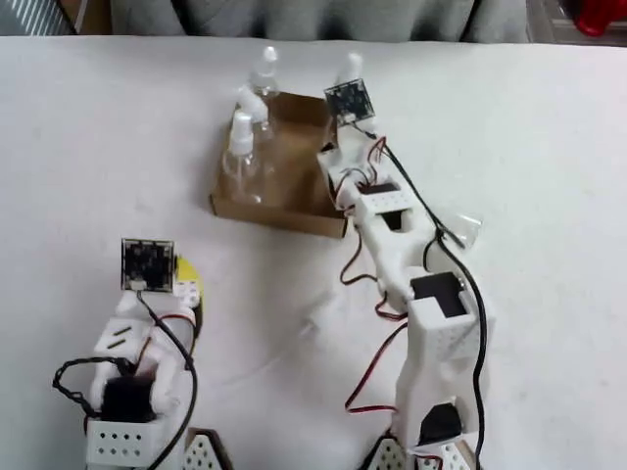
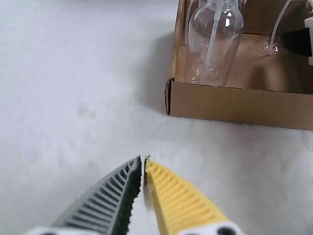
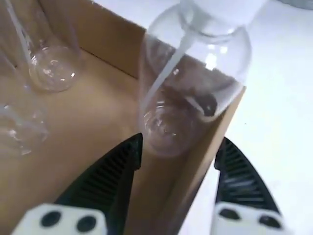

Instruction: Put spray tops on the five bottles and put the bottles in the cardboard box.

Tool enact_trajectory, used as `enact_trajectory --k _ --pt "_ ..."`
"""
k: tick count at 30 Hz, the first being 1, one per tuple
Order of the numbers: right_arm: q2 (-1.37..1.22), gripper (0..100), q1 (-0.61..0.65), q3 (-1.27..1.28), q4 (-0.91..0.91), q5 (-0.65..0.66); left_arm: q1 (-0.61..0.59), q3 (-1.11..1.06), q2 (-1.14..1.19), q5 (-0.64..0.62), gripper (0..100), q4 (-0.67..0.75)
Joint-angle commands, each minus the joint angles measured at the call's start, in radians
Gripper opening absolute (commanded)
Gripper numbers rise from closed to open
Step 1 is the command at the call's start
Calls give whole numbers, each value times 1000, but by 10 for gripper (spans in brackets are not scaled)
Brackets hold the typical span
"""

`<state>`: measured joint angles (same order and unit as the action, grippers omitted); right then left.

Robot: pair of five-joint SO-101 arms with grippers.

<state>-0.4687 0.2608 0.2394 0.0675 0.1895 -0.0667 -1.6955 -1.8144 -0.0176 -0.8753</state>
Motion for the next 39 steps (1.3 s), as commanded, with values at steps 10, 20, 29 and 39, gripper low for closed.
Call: enact_trajectory --k 10,20,29,39 --pt "216 191 -4 51 134 106 -8 3 -13 8 20 5" --pt "407 187 -51 37 438 115 -5 3 -13 8 20 6" --pt "570 187 -200 0 845 250 -8 3 -13 8 20 -2" --pt "590 190 -325 -34 1107 542 -8 3 -13 8 20 -3"
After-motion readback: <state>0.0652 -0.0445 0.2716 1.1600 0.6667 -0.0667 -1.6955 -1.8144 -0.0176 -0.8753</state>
